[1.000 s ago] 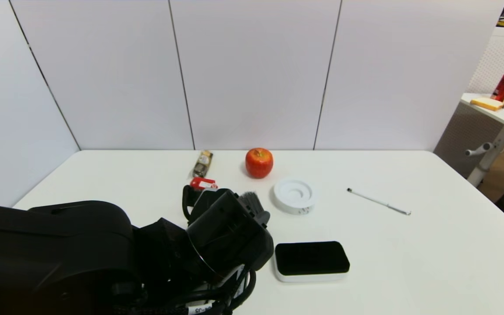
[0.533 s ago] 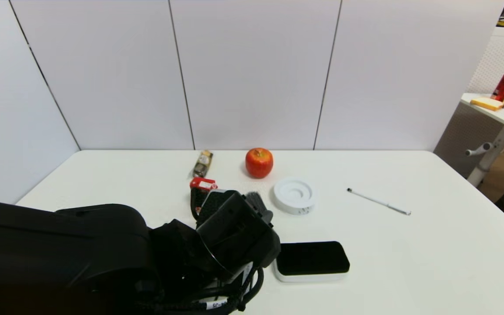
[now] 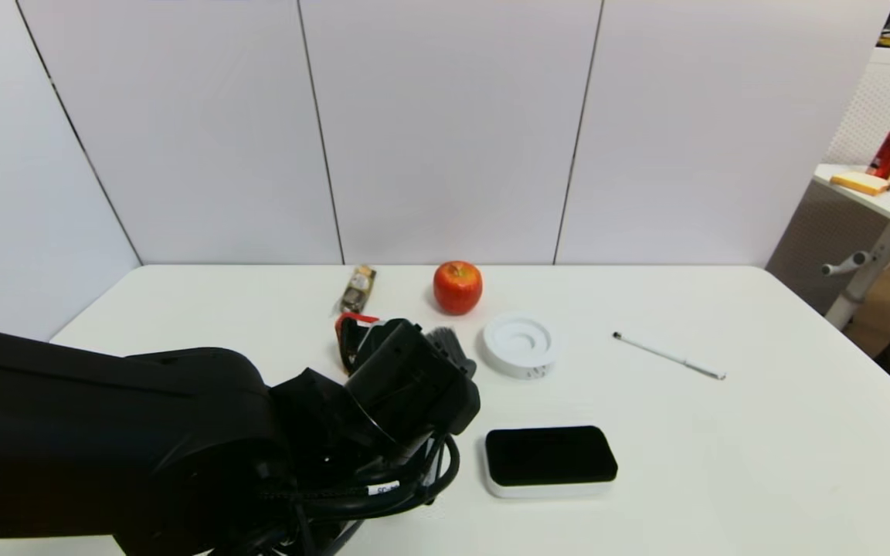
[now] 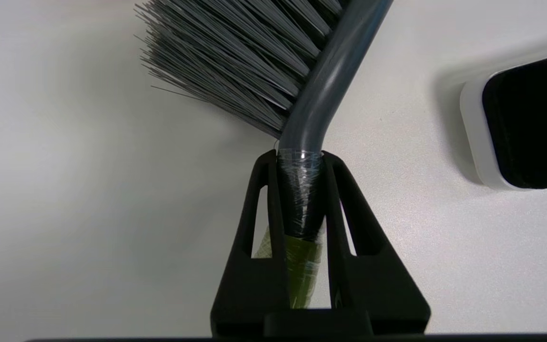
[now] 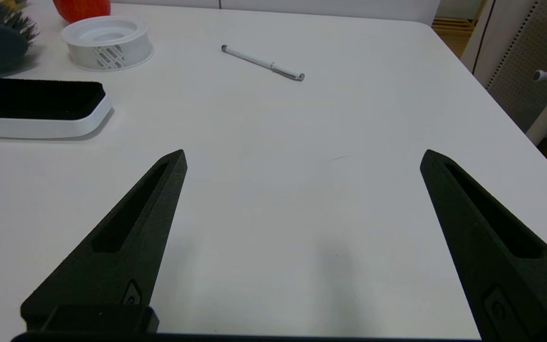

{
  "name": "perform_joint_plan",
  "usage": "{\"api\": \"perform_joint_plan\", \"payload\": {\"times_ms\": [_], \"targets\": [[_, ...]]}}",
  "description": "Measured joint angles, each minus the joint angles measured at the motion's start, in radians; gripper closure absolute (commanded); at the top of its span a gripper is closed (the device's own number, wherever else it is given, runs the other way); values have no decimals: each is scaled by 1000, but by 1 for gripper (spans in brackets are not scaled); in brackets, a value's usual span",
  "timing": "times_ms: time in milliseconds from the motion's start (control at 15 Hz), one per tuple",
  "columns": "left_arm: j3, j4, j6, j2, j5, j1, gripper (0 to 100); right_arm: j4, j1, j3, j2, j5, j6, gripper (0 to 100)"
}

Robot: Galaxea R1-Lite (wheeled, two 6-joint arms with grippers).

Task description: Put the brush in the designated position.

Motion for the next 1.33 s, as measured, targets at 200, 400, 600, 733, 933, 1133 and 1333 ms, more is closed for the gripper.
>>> {"api": "perform_joint_plan", "payload": {"times_ms": [200, 400, 600, 733, 933, 1133, 1333], "targets": [[1, -3, -2, 9, -3, 4, 0, 0, 0, 0, 0, 0, 0, 0], [-1, -1, 8, 11, -4, 4, 0, 0, 0, 0, 0, 0, 0, 0], [-43, 0, 43, -1, 5, 5, 0, 0, 0, 0, 0, 0, 0, 0], [-136, 11, 123, -37, 18, 14, 0, 0, 0, 0, 0, 0, 0, 0], [-363, 99, 343, -104, 21, 87, 0, 0, 0, 0, 0, 0, 0, 0], [-637, 263, 568, -163, 0, 256, 0, 0, 0, 0, 0, 0, 0, 0], [-713, 366, 732, -250, -118, 503, 0, 0, 0, 0, 0, -1, 0, 0]]}}
